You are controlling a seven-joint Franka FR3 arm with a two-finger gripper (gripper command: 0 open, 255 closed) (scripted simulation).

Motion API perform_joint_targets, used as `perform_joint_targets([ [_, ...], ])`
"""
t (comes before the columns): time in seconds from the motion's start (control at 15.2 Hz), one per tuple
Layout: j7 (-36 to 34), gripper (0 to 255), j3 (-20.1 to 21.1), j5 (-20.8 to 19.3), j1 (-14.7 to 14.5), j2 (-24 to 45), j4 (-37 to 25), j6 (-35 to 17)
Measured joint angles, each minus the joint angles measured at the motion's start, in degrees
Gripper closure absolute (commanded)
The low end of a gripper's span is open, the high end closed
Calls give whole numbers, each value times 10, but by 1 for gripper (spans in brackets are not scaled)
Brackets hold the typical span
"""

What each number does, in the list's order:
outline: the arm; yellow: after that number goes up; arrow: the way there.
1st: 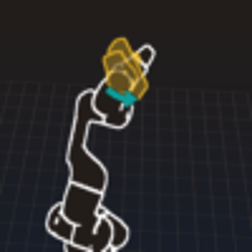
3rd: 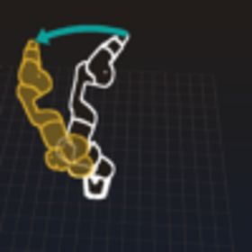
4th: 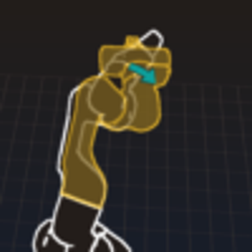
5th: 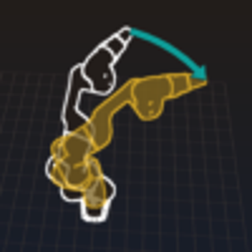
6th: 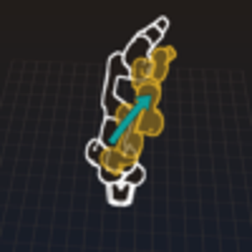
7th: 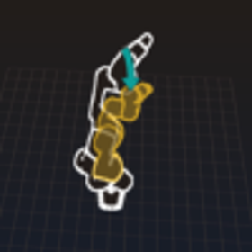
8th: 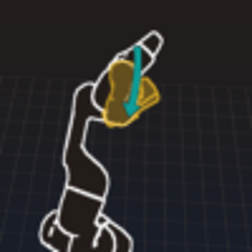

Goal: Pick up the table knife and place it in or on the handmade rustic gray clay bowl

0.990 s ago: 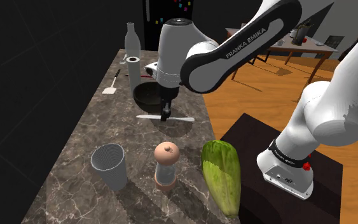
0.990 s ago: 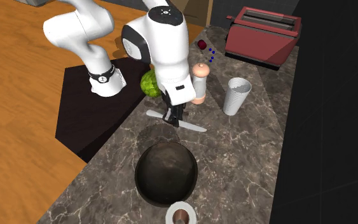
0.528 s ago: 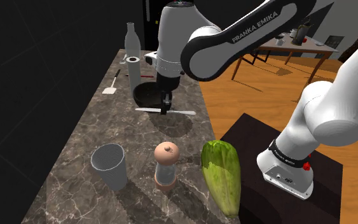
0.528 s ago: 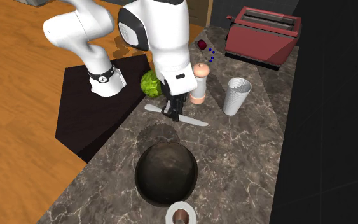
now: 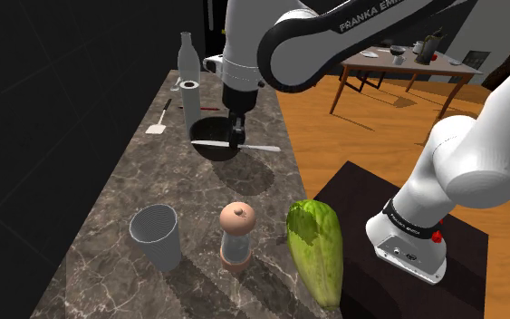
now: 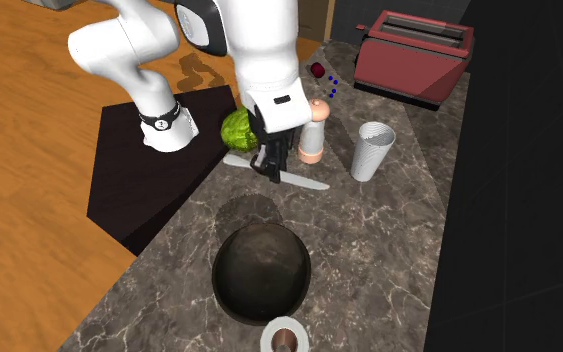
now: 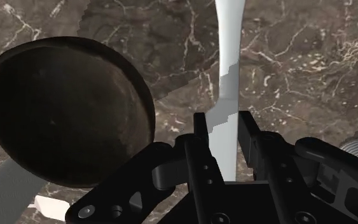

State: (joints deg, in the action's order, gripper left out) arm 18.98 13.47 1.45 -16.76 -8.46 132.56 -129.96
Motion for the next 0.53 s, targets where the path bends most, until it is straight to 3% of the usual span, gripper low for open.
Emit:
perform_joint_targets([
  [0.53,67,255,-40,-17,38,96,-121,27],
])
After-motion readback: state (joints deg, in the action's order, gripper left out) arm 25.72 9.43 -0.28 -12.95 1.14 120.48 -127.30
